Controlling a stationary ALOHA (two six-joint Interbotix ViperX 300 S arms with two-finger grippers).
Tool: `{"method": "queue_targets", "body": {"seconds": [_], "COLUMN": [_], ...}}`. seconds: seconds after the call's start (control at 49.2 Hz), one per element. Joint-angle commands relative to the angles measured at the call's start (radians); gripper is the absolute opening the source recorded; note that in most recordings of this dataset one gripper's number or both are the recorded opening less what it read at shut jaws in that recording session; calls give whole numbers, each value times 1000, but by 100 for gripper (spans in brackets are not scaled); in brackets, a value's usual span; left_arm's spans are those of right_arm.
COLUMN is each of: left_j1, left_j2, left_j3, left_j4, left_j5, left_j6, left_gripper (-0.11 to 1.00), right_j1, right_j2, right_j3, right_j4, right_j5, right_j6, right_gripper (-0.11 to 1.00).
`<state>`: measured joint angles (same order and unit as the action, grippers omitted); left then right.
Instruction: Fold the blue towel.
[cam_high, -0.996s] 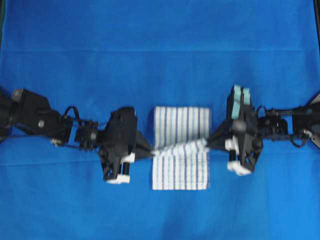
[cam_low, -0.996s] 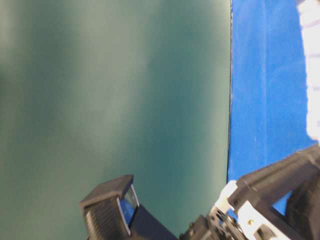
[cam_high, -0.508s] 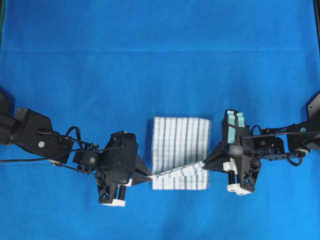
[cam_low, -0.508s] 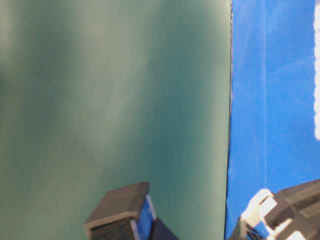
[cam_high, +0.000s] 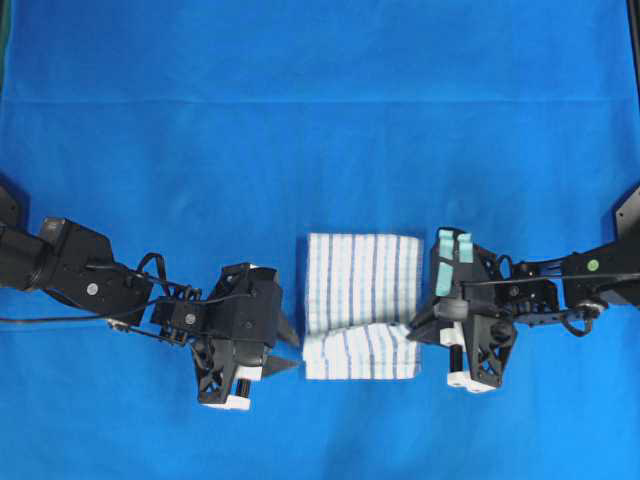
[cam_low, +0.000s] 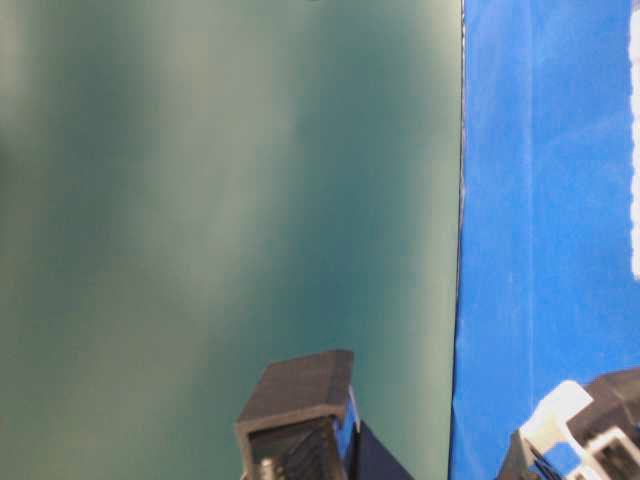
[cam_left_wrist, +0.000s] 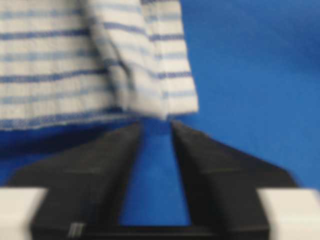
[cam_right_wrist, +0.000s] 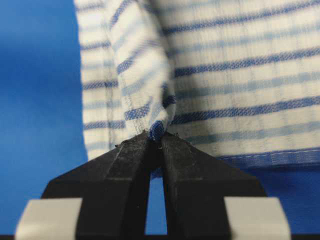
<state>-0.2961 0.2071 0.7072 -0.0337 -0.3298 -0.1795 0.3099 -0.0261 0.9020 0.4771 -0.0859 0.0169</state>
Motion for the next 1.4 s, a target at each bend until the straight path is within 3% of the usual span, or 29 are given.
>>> {"method": "queue_targets", "body": {"seconds": [0.0,0.122,0.183,0.285,0.447,0.711,1.057,1.382], "left_j1": [3,11,15,21,35,64,135,202], "left_j2": [-17,-40,-64,-121,-229,-410,-683,-1003], "left_j3": [-8,-3,3,20,46,118,354,546], "left_j4": [0,0,2,3,5,5,5,5], "left_j5": [-3,-3,-2,5,31,43,-58,-61], "left_j6": [3,5,6,12,35,123,140,207], "left_gripper": [42,67,72,71,71,71,71,71], "right_j1": [3,3,3,3,-3,-52,-144,-285], "right_j2": [-8,-21,-41,-89,-202,-416,-772,-997], "right_j3": [-26,-35,-41,-48,-37,15,184,339], "right_j4": [3,2,0,-3,-31,-124,-284,-373], "right_j5": [-5,-6,-5,0,2,8,26,52], "right_j6": [-3,-5,-6,-14,-25,-54,-74,-74], "right_gripper": [26,61,69,62,62,62,62,62]}}
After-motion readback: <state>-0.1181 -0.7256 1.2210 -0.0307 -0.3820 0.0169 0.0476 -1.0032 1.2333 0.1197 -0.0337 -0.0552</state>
